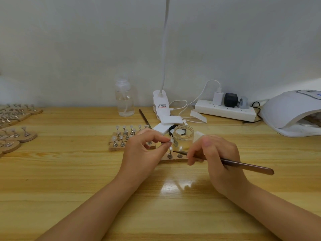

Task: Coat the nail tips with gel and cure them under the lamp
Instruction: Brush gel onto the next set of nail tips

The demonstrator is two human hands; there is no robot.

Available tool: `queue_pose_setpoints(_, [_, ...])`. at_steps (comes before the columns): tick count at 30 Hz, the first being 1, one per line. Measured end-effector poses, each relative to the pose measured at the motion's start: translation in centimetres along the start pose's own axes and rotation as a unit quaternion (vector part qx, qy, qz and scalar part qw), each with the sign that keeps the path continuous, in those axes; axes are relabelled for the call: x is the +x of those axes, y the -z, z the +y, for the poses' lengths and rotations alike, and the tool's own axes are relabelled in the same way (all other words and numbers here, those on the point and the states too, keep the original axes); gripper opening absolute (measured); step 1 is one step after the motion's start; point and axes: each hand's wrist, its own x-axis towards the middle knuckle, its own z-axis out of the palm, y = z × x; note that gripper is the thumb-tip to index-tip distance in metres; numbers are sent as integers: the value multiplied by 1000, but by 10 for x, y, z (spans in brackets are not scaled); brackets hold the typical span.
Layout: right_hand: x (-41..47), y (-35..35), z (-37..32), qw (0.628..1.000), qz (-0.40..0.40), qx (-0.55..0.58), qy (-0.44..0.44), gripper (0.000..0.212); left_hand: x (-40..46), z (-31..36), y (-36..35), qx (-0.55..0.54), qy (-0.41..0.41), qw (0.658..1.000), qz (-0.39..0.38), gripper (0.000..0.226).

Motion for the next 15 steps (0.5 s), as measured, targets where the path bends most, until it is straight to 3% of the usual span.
queue_pose_setpoints(15, [0, -1, 0, 1000, -10, -2, -23, 42, -1, 1, 0, -3, 13, 1000, -8, 23])
